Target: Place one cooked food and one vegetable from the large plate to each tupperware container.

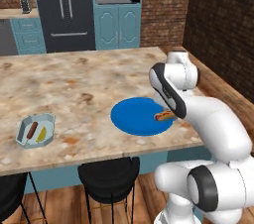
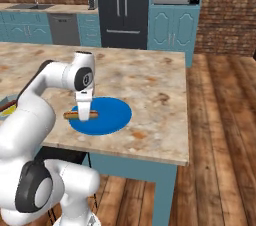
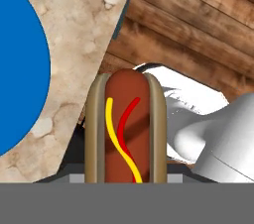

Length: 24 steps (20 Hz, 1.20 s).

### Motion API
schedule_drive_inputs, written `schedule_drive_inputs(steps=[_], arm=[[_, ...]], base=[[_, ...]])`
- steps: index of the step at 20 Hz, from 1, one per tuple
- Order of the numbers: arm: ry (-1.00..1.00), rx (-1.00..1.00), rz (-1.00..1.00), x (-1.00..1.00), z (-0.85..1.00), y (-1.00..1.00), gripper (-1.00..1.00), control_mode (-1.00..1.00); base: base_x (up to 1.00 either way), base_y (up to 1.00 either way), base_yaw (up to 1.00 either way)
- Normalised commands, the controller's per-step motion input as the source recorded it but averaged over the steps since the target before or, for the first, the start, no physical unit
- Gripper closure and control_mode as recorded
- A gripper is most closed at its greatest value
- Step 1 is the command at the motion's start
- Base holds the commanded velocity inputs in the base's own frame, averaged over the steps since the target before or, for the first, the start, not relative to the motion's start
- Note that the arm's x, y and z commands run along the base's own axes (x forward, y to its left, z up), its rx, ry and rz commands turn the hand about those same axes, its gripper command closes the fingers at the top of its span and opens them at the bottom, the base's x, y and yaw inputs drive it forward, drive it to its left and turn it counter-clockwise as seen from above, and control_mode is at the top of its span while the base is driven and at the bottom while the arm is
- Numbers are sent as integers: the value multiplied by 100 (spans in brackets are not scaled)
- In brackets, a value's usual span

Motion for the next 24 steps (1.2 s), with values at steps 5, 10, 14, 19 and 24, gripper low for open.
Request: schedule_drive_inputs(steps=[5,10,14,19,24], arm=[[6,1,0,4,-6,-13,100,-100],[0,0,0,0,0,0,100,100],[0,0,0,0,0,0,100,100],[0,0,0,0,0,0,100,100],[0,0,0,0,0,0,100,100]], base=[[0,0,0],[-37,11,0],[-49,87,0],[-11,100,0],[-16,100,0]])
